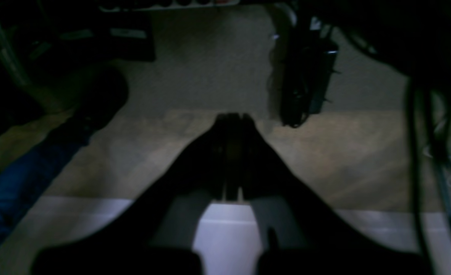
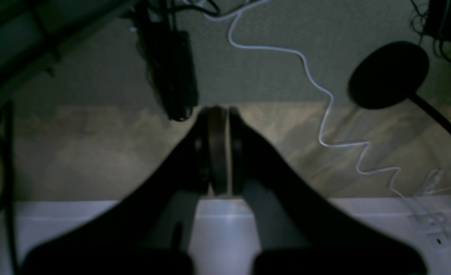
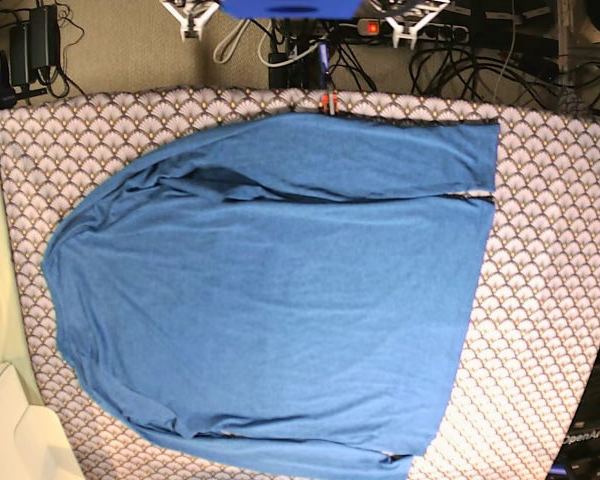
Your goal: Fold the T-shirt properly
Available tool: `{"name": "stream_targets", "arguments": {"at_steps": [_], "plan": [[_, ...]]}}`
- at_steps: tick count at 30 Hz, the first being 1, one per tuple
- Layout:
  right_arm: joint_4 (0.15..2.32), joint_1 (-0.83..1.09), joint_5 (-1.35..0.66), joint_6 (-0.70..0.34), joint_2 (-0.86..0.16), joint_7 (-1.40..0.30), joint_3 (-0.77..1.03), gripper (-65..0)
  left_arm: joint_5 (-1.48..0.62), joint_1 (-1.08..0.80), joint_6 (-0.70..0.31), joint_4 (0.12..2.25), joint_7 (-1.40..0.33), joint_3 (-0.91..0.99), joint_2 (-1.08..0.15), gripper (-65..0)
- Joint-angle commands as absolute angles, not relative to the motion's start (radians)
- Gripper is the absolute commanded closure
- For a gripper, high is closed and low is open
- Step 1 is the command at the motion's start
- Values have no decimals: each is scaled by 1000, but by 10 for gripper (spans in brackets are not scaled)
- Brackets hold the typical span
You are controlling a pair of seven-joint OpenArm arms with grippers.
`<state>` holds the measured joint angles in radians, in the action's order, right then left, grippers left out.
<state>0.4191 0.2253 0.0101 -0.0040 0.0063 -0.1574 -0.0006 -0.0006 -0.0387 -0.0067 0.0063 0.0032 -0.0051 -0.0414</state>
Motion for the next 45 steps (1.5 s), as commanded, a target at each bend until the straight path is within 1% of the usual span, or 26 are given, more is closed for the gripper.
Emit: {"name": "stream_targets", "arguments": {"at_steps": [1, 7, 13, 20, 23, 26, 30, 34, 36, 38, 43, 45], "plan": [[423, 232, 5, -13, 5, -156, 2, 0, 4, -44, -10, 5, 2, -4, -41, -3], [423, 232, 5, -13, 5, -154, 1, 0, 4, -56, -10, 7, 2, -5, -42, -3], [423, 232, 5, -13, 4, -156, 1, 0, 5, -113, -10, 125, -8, -7, -42, -3], [424, 234, 5, -13, 1, -150, -1, 0, 1, -117, -10, 131, -8, -4, -44, -3], [444, 268, 5, -13, 1, -124, 1, 0, 1, -147, -10, 142, 2, -4, -44, -3], [550, 364, 5, -13, -1, -54, 2, 0, 1, -196, -10, 203, 21, -2, -45, -3], [753, 512, 5, -13, -7, -16, 1, 0, 1, -305, -10, 344, 28, -1, -71, -3], [960, 653, 2, -13, -21, -8, 2, 0, -1, -435, -10, 529, 24, -1, -81, -3], [1055, 717, 2, -13, -22, -10, 8, 0, -1, -518, -10, 636, 24, -1, -105, -3], [1145, 783, 2, -13, -39, -10, 7, 0, -1, -608, -10, 766, 28, -1, -120, -3], [1357, 912, 2, -13, -44, -13, 8, 0, -4, -825, -8, 1135, 30, 1, -165, -3], [1461, 961, 2, -13, -61, -16, 10, 0, -39, -903, -7, 1285, 30, 2, -185, -3]]}}
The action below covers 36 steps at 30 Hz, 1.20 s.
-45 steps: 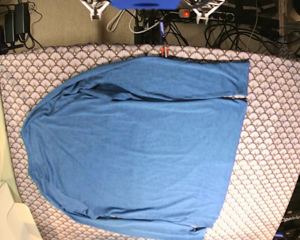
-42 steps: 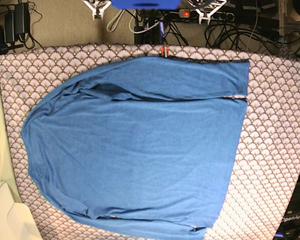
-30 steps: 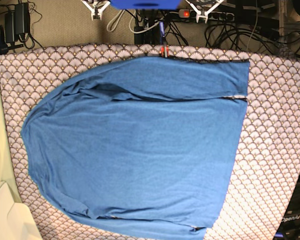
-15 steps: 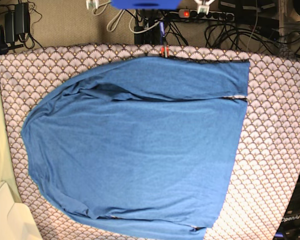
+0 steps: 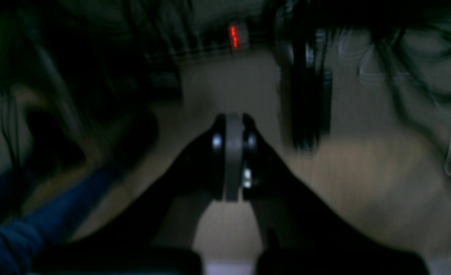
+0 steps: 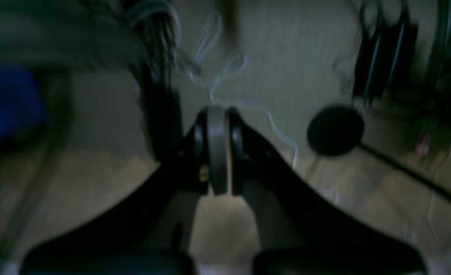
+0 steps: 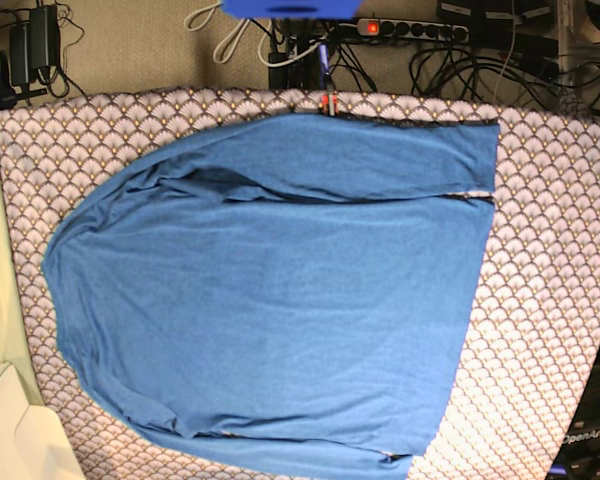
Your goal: Fold the T-shirt properly
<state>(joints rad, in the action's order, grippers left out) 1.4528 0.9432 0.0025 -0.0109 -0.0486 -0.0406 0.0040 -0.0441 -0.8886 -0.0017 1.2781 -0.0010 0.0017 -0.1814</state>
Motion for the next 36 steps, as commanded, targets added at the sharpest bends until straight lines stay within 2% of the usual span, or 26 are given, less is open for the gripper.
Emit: {"name": "stream_targets", "arguments": {"at_steps": [1, 6, 10, 14, 16, 19, 22, 24, 28, 33, 36], "plan": [[1515, 986, 2, -13, -70, -16, 10, 0, -68, -935, -7, 1354, 25, 2, -200, -3], [1767, 1081, 2, -13, -73, -33, 31, -1, -234, -1053, -4, 1613, 24, 16, -292, -3], [1988, 1102, 1, -13, -71, -139, 70, -2, -282, -1107, -7, 1768, 24, 111, -302, -4], [2032, 1059, 1, -13, -70, -159, 85, -65, -265, -1122, -8, 1871, 22, 189, -297, -6], [2032, 1029, 1, -13, -70, -163, 85, -131, -266, -1127, -8, 1910, 22, 214, -297, -41], [2032, 995, 1, -13, -71, -157, 84, -229, -269, -1124, -10, 1951, 22, 240, -297, -176], [2031, 944, 1, -18, -73, -163, 81, -272, -269, -1112, -10, 1956, 24, 242, -297, -289], [2031, 905, 1, -45, -71, -163, 87, -276, -269, -1081, -10, 1954, 24, 242, -297, -329], [2026, 816, 2, -94, -71, -194, 88, -276, -269, -998, -10, 1940, 22, 236, -295, -330], [2022, 664, 2, -96, -76, -378, 87, -275, -263, -900, -10, 1916, 22, 240, -263, -330], [2022, 595, 2, -147, -90, -458, 88, -274, -265, -874, -10, 1900, 22, 242, -255, -330]]}}
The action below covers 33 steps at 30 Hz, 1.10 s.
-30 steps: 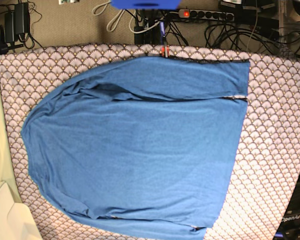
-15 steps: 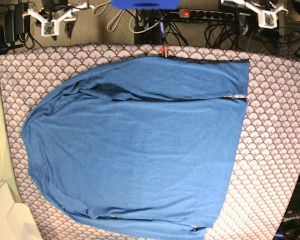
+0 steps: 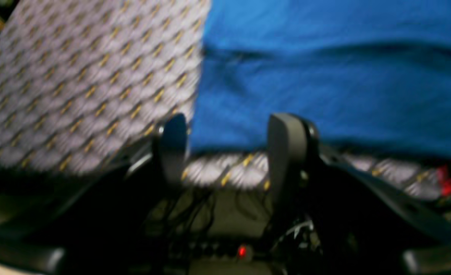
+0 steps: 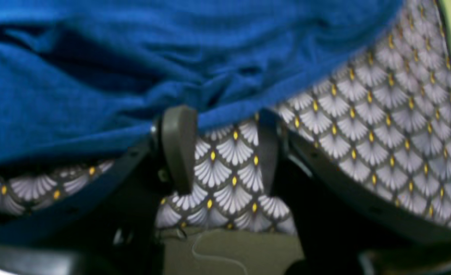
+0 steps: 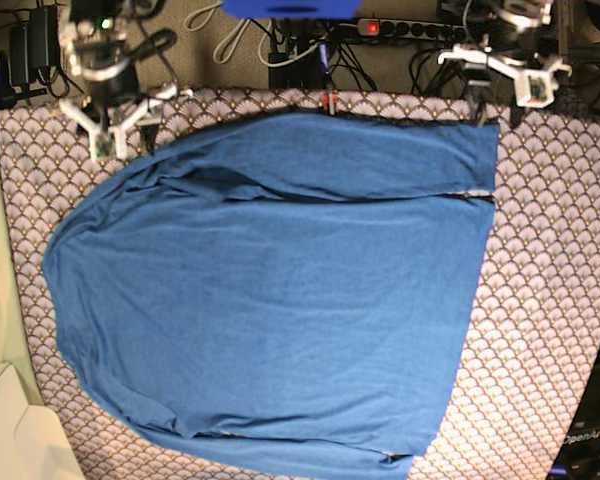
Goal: Fold the T-shirt properly
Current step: 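Lower both grippers onto the blue shirt's edge and pinch it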
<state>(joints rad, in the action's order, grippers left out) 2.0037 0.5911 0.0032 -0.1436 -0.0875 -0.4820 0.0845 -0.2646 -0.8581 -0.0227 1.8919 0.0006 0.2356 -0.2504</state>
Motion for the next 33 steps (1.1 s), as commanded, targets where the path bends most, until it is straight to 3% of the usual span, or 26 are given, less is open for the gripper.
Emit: {"name": "stream_targets", "arguments": {"at_steps": [1, 17, 33], "plan": [[2022, 576, 2, -159, -90, -476, 90, -274, -268, -863, -10, 1890, 22, 242, -255, -330], [2008, 492, 2, -165, -119, -541, 111, -274, -266, -760, -12, 1727, 22, 340, -200, -330], [1974, 478, 2, -166, -119, -541, 107, -274, -269, -647, -13, 1629, 22, 278, -200, -330]]}}
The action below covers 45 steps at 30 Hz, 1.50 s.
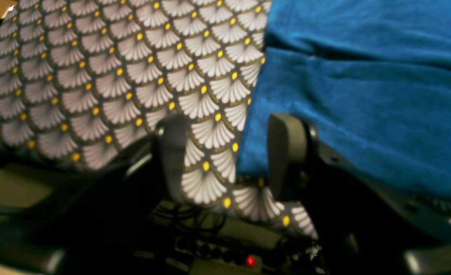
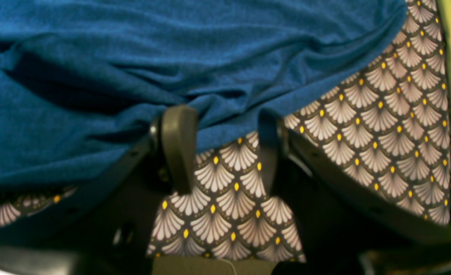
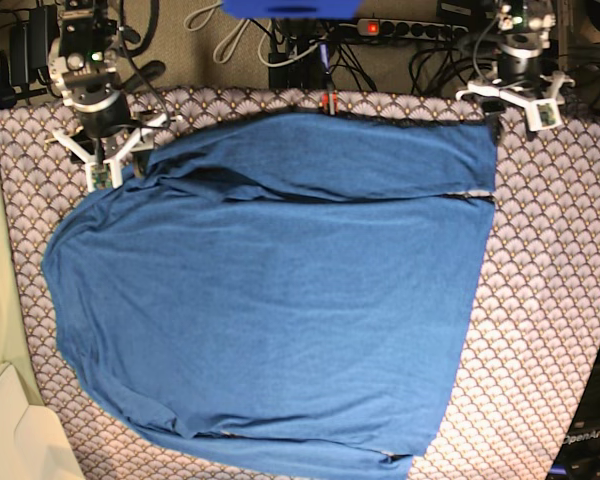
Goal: Fold the T-shirt properly
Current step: 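Lower both grippers onto the blue shirt's edge and pinch it, then pull the gripped shirt edge toward the robot with both grippers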
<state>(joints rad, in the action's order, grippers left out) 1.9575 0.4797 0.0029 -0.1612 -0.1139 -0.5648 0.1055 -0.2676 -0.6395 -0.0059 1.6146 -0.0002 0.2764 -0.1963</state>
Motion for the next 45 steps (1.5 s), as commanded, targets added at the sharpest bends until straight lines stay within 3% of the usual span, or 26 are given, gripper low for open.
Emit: {"name": "stream_targets", "arguments": {"at_steps": [1, 5, 17, 19, 22, 25, 29, 45], "plan": [[1974, 478, 2, -177, -119, -542, 107, -274, -269, -641, -13, 1616, 22, 268, -200, -330], [1974, 478, 2, -252, -117, -542, 114, -274, -269, -618, -13, 1563, 22, 229, -200, -330], [1974, 478, 4, -252, -117, -542, 114, -274, -269, -611, -12, 1540, 22, 219, -182, -313], [1974, 478, 5, -252, -119, -542, 114, -274, -269, -615, -12, 1540, 22, 219, -182, -237], [1974, 478, 5, -254, -119, -542, 114, -274, -269, -613, -8, 1540, 22, 219, -182, -3], [1959, 476, 5, -255, -119, -542, 114, -274, -269, -611, -7, 1541, 22, 219, -182, -35], [1873, 437, 7, -255, -119, -542, 114, -274, -268, -615, -8, 1549, 22, 219, -182, 0], [1721, 366, 7, -257, -120, -542, 174, -275, -269, -618, -10, 1550, 22, 219, -182, -5]]}}
